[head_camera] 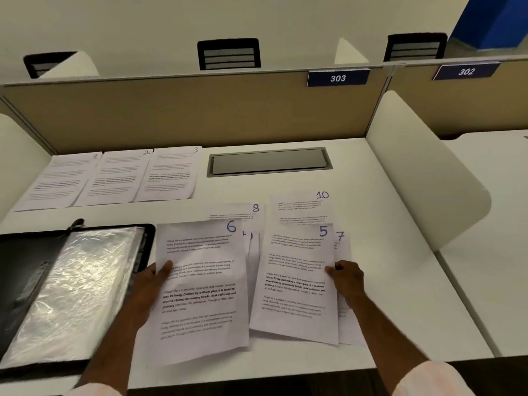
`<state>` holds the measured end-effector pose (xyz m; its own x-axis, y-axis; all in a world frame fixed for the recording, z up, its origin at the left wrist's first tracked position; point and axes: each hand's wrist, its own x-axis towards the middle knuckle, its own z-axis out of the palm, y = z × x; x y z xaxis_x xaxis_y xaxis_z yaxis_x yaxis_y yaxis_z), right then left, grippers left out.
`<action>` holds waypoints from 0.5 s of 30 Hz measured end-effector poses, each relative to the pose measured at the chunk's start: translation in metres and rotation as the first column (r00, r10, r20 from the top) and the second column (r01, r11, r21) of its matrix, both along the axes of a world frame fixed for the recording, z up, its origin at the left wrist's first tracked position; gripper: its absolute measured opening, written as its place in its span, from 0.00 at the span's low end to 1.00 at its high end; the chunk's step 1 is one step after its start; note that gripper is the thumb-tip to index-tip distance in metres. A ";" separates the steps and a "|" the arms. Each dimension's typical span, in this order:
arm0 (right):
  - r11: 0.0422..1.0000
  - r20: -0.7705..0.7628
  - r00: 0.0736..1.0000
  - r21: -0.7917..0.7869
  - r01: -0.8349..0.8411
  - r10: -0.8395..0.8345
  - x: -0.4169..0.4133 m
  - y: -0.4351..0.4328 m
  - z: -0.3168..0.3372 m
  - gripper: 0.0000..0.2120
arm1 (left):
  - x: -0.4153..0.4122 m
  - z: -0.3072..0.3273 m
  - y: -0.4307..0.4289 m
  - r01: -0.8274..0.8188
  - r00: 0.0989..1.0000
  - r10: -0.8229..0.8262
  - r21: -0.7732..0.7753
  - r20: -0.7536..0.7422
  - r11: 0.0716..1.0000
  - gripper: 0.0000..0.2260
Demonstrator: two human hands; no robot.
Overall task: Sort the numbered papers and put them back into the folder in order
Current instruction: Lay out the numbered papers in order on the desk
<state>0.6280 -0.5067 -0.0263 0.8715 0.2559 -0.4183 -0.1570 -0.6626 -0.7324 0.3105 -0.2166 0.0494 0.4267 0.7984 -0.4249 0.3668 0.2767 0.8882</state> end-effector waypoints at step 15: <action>0.910 -0.305 0.928 0.407 -0.078 0.215 -0.026 0.024 0.056 0.20 | 0.077 -0.001 -0.036 0.149 0.989 -0.149 -0.042 0.016 0.988 0.14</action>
<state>0.6017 -0.4826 0.0297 0.6358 0.5685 -0.5222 -0.3618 -0.3781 -0.8521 0.3872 -0.2524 0.0488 0.5454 0.7064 -0.4513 0.3953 0.2580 0.8816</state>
